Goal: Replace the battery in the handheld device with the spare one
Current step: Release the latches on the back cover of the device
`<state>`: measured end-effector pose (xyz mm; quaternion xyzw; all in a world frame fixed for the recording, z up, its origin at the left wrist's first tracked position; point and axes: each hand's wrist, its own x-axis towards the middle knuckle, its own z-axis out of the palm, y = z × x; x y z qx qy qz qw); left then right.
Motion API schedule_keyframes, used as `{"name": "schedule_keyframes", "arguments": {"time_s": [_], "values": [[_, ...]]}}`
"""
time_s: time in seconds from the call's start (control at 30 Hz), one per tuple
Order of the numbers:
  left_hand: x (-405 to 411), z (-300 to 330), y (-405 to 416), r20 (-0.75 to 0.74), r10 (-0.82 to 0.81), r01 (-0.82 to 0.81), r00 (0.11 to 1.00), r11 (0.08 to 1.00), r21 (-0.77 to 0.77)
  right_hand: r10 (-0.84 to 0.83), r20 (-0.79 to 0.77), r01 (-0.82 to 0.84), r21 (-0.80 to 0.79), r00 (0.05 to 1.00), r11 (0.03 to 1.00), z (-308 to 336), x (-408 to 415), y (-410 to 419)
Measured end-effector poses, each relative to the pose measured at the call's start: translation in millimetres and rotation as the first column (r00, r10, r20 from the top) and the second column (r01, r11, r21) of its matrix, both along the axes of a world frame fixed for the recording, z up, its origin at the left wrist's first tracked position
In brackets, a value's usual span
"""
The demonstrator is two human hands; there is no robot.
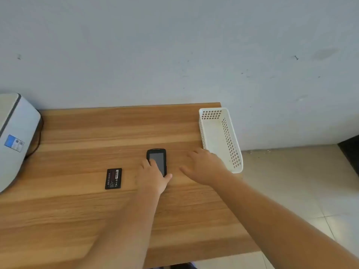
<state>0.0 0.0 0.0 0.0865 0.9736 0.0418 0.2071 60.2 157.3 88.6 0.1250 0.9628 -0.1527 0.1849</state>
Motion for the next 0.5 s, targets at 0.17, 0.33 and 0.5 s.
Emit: {"name": "schedule_keyframes", "arguments": {"time_s": [0.17,0.33,0.5], "values": [[4.4,-3.5,8.2,0.026,0.058,-0.058,0.998,0.998,-0.025,0.008,0.023,-0.008,0.011,1.000,1.000,-7.6,1.9,1.7],[1.0,-6.7,9.7,0.053,0.078,-0.077,0.996,0.997,-0.021,-0.007,0.016,0.007,-0.009,1.000,1.000,-7.2,3.2,-0.5],[-0.6,-5.4,10.6,0.063,0.077,-0.076,0.995,0.997,-0.019,0.000,0.004,0.000,-0.010,1.000,1.000,-3.5,3.4,-2.7]]}}
